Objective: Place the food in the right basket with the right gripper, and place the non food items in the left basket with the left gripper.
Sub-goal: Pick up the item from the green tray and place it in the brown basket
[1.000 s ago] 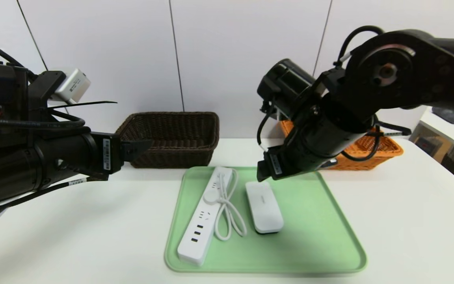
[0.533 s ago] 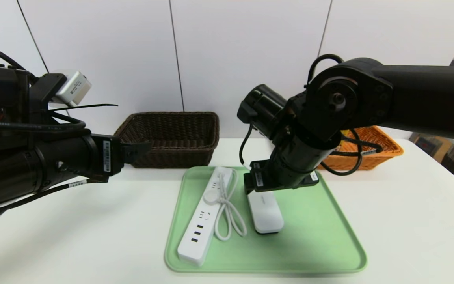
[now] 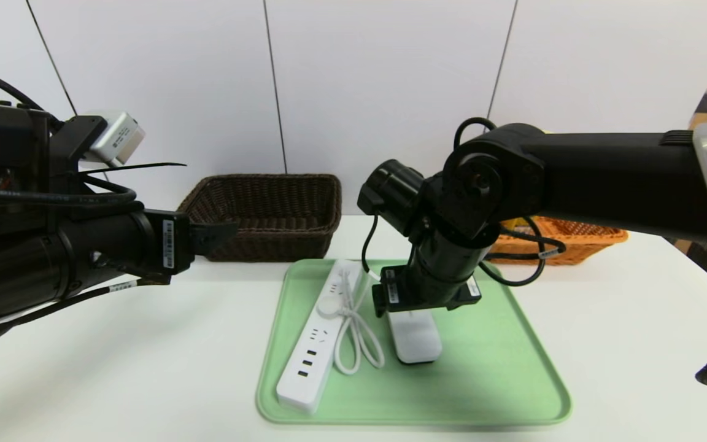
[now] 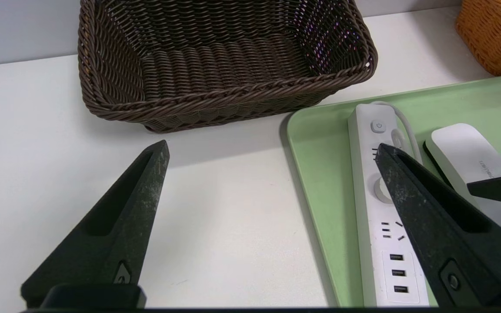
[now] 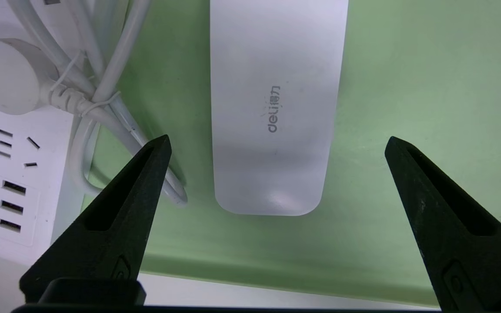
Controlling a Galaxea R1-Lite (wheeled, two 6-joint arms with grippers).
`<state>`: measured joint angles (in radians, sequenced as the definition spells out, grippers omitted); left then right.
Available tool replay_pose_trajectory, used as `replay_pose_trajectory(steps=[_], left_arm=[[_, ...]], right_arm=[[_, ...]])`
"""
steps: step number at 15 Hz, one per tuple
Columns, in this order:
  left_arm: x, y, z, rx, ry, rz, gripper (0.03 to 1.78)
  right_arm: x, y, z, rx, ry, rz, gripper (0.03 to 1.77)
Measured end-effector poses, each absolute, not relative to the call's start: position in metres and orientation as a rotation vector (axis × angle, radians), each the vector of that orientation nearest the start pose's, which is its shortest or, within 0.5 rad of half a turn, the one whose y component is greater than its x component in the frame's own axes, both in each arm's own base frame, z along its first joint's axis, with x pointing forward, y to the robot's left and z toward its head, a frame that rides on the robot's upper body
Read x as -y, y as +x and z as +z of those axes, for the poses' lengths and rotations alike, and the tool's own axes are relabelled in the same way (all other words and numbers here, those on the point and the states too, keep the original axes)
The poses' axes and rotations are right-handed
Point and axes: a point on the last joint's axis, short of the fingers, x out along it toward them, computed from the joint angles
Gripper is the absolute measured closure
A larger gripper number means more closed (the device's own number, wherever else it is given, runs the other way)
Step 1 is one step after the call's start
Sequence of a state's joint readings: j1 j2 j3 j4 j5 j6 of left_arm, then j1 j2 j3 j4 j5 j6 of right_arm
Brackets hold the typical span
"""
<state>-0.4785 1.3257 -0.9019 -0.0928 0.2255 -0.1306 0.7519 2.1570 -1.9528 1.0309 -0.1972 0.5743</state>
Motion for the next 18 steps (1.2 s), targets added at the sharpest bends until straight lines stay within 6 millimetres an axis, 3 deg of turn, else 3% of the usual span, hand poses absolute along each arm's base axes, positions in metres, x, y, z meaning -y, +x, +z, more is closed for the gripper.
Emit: replay_pose_trajectory(steps=[18], left_arm=[[0.099, 0.202, 0.247, -0.357, -0.006, -0.23, 0.12]], right_arm=[[-0.261, 0.302, 0.165, -1.252, -0.065, 0.11, 0.1]])
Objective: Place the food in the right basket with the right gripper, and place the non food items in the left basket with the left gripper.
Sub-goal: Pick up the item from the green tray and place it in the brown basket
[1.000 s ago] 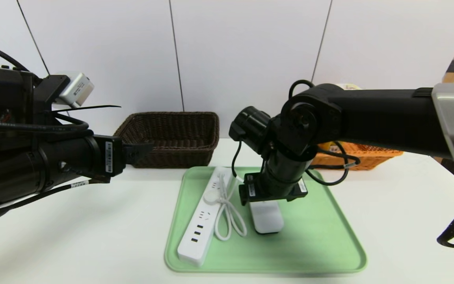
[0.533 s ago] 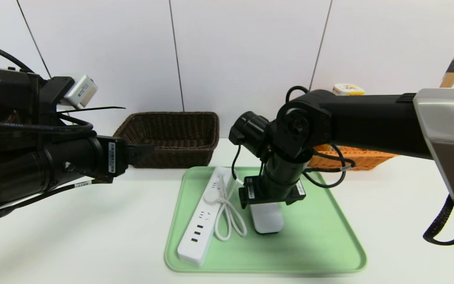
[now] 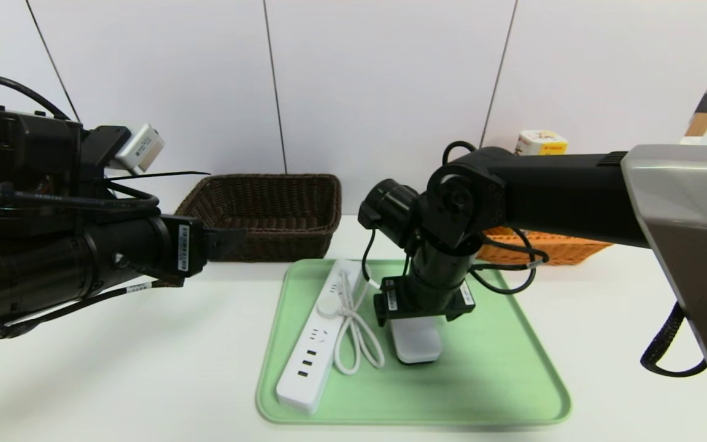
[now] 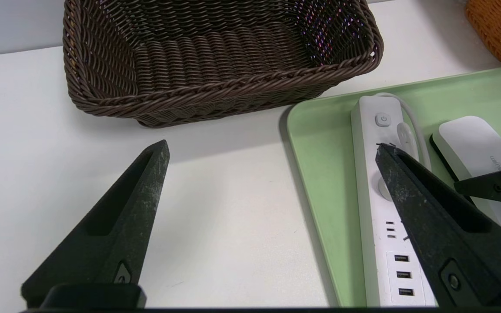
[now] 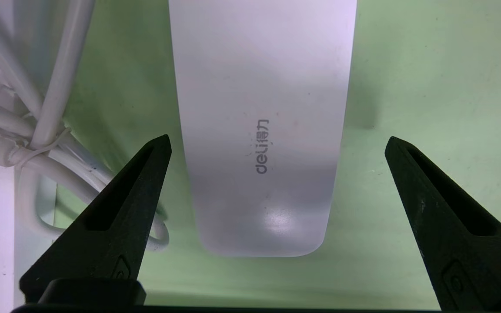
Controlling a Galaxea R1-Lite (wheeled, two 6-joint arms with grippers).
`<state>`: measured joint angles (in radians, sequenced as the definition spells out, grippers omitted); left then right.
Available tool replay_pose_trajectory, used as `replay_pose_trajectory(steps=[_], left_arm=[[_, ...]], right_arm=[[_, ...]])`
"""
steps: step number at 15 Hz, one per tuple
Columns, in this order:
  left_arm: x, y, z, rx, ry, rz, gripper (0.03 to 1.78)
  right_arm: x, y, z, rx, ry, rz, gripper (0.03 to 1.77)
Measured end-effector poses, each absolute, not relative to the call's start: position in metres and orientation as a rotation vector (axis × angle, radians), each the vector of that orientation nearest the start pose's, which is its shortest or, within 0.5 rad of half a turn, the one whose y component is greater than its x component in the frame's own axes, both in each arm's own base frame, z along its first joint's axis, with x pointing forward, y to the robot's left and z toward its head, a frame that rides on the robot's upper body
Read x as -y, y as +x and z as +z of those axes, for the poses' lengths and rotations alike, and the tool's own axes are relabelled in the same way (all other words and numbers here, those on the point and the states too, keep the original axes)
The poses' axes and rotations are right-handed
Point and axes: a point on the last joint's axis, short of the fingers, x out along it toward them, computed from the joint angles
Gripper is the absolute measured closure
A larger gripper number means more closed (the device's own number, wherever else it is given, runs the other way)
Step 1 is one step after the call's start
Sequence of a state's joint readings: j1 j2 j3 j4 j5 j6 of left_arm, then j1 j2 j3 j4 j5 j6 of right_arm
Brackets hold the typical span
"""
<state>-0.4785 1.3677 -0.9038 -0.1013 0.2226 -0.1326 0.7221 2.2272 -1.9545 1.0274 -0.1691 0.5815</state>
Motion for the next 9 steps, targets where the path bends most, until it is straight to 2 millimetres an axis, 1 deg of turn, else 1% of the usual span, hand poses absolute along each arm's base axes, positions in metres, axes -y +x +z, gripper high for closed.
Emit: replay_pose_trajectory(steps=[9], left_arm=[[0.1022, 0.2077, 0.2449, -0.356, -0.006, -0.23, 0.12]], right_arm=[[-0.2614, 0.3026, 0.1629, -1.256, -0.073, 0.115, 0.1]])
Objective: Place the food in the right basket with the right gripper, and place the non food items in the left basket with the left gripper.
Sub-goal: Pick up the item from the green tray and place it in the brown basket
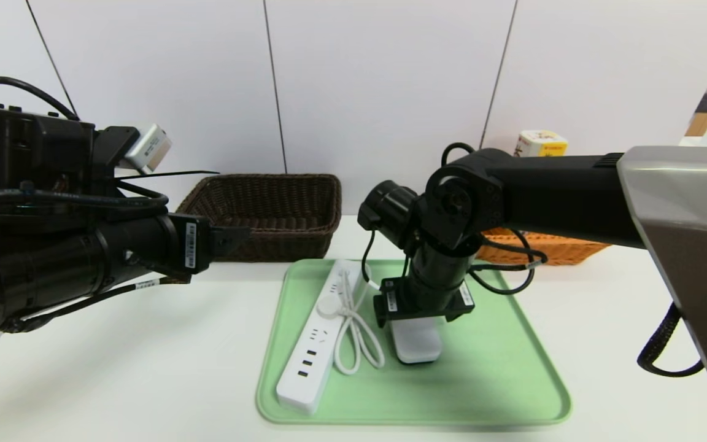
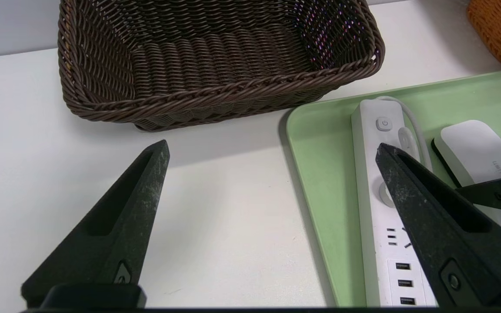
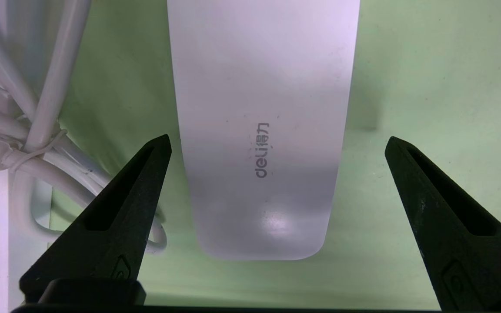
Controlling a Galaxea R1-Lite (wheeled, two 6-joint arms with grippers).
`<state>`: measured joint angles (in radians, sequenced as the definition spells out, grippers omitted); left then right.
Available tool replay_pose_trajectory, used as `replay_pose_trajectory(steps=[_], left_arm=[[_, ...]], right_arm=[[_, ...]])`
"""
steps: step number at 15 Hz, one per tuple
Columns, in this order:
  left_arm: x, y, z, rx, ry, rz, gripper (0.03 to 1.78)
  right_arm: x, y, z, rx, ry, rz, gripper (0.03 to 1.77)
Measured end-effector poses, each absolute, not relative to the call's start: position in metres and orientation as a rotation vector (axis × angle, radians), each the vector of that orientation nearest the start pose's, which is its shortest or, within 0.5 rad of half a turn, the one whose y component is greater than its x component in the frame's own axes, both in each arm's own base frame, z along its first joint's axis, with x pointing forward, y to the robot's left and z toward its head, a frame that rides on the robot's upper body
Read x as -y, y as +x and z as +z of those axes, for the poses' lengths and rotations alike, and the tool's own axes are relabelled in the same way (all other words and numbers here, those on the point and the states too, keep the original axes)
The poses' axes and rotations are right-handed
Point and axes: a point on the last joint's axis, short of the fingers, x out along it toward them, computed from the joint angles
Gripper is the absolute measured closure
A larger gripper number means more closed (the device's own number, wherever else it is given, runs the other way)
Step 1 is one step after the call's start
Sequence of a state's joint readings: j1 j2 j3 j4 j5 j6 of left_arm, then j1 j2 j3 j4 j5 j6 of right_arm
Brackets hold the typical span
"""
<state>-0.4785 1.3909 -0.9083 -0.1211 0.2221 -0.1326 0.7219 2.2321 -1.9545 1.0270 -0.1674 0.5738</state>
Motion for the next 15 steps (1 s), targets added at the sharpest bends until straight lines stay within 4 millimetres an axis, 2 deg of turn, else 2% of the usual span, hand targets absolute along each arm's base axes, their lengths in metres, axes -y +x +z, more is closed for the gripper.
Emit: replay_pose_trajectory(steps=[5, 9, 10, 15], left_arm=[[0.1025, 0.2084, 0.2443, -0.358, -0.005, -0.23, 0.12], [0.1025, 0.2084, 0.2444, -0.358, -0.005, -0.23, 0.12], [0.1024, 0.2082, 0.2446, -0.357, -0.005, -0.23, 0.12], [0.1015, 0.2065, 0.2451, -0.355, -0.006, -0.229, 0.12]], right_arm=[[-0.2618, 0.3029, 0.1623, -1.256, -0.074, 0.116, 0.1], [-0.2633, 0.3017, 0.1624, -1.254, -0.077, 0.121, 0.71], [-0.2633, 0.3018, 0.1622, -1.255, -0.077, 0.12, 0.78], [-0.2641, 0.3012, 0.1622, -1.255, -0.073, 0.12, 0.82]])
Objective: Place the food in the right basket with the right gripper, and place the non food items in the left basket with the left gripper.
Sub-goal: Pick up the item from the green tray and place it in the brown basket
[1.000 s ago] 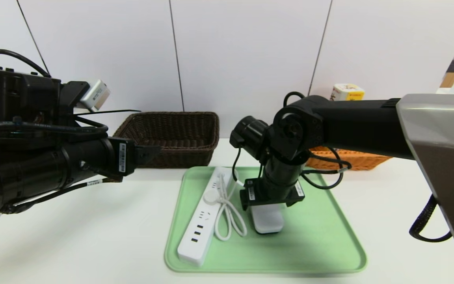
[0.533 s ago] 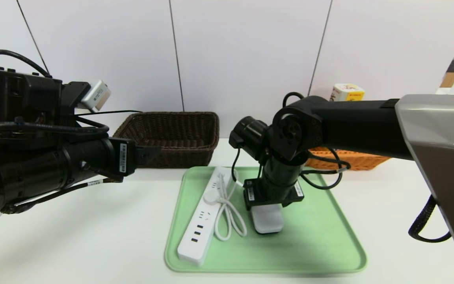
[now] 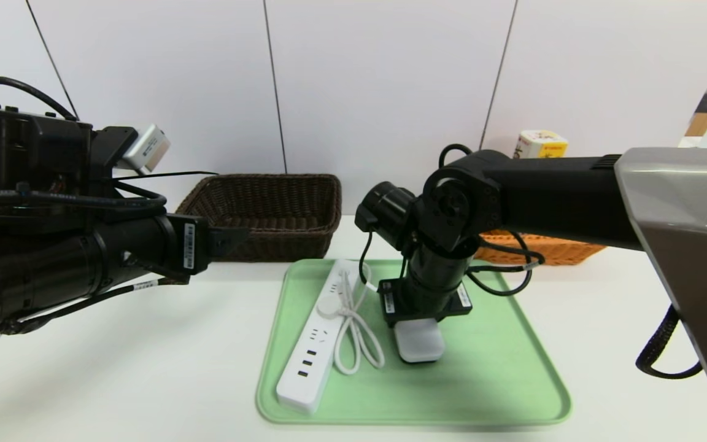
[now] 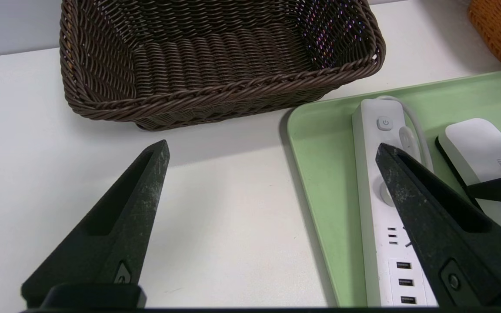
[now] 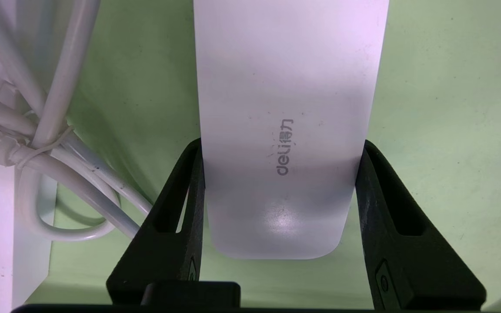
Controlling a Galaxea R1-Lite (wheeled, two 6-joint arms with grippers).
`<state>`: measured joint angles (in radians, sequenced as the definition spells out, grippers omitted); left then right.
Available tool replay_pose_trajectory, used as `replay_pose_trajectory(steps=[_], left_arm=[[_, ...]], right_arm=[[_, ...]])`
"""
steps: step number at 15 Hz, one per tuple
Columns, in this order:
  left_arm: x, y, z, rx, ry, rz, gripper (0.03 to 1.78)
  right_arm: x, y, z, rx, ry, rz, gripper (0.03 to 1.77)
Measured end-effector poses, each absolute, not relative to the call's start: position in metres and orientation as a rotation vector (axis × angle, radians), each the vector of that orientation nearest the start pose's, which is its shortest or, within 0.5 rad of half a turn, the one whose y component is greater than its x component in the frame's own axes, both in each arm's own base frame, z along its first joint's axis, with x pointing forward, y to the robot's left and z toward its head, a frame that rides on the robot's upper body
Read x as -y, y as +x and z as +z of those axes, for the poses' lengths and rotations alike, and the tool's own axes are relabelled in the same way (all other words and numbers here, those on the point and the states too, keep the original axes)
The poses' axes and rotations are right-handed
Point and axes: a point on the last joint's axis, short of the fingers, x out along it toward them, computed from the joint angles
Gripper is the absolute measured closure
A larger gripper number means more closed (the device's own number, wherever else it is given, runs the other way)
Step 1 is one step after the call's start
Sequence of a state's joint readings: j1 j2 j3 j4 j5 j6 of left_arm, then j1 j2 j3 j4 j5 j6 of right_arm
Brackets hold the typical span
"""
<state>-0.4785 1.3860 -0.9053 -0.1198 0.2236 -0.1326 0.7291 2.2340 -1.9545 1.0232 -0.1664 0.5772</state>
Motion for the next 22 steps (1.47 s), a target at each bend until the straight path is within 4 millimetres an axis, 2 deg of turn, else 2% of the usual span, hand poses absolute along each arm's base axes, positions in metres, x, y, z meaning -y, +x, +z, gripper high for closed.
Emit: replay_pose_trajectory(steps=[7, 15, 18, 22], left_arm=[[0.101, 0.205, 0.246, -0.354, -0.006, -0.229, 0.12], [0.099, 0.203, 0.248, -0.346, -0.009, -0.229, 0.12], [0.099, 0.201, 0.246, -0.351, -0.007, -0.23, 0.12], [0.098, 0.199, 0.243, -0.361, -0.004, -0.228, 0.12]], right_arm=[[-0.261, 0.299, 0.171, -1.234, -0.056, 0.121, 0.83], [-0.248, 0.289, 0.215, -1.077, -0.015, 0.148, 0.83], [-0.251, 0.293, 0.237, -0.928, 0.076, 0.22, 0.83], [-0.263, 0.306, 0.269, -0.627, 0.182, 0.342, 0.83]])
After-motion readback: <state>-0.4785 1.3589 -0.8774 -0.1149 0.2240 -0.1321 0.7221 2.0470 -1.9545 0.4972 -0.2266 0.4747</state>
